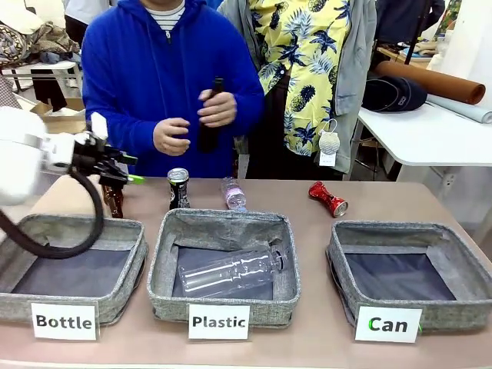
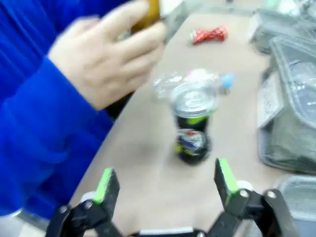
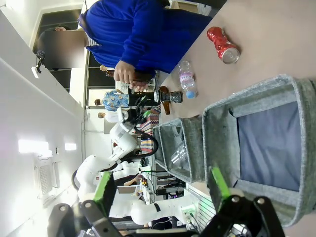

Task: Sort the can waste into the basket.
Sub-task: Pick up the can waste from the table and place it in the right Fabric basket.

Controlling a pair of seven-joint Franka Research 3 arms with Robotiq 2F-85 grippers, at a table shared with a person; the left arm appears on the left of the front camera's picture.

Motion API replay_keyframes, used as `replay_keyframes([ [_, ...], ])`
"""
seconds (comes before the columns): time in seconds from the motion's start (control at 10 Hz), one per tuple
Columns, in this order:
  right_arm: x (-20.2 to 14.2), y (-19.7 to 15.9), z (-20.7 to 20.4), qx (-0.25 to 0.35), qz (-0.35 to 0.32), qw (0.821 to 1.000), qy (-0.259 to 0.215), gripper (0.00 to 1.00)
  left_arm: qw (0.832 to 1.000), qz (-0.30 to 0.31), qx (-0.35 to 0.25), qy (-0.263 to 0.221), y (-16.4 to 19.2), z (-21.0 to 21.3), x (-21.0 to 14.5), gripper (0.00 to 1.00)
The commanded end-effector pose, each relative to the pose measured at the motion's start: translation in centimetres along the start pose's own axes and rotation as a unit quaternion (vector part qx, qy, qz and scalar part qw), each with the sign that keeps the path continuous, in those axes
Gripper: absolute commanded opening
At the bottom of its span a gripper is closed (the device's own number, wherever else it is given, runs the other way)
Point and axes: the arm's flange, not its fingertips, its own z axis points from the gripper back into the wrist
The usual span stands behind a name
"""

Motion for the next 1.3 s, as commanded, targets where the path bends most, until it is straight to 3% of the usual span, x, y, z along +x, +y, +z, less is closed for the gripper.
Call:
replay_keyframes([
  [0.0,0.0,0.1,0.1,0.004,0.013,1.0,0.0,1.0,0.997,0.023,-0.052,-0.05,-3.9,12.8,1.2,1.0],
  [0.1,0.0,0.1,0.1,0.004,0.013,1.0,0.0,1.0,0.997,0.024,-0.041,-0.059,-6.1,17.3,0.6,1.0],
  [0.3,0.0,0.1,0.1,0.004,0.013,1.0,0.0,1.0,0.989,0.038,0.086,-0.116,-8.3,24.3,-1.2,1.0],
  [0.5,0.0,0.1,0.1,0.004,0.013,1.0,0.0,1.0,0.984,0.05,0.112,-0.128,-8.2,28.5,-1.4,1.0],
  [0.7,0.0,0.1,0.1,0.004,0.013,1.0,0.0,1.0,0.985,0.037,0.104,-0.129,-9.6,38.3,-0.2,1.0],
  [0.8,0.0,0.1,0.1,0.004,0.013,1.0,0.0,1.0,0.971,0.071,0.178,-0.143,-11.5,43.8,0.5,1.0],
  [1.0,0.0,0.1,0.1,0.004,0.013,1.0,0.0,1.0,0.92,0.123,0.294,-0.228,-16.6,53.0,-1.5,1.0],
  [1.2,0.0,0.1,0.1,0.004,0.013,1.0,0.0,1.0,0.894,0.139,0.327,-0.273,-21.5,55.9,-5.7,1.0],
])
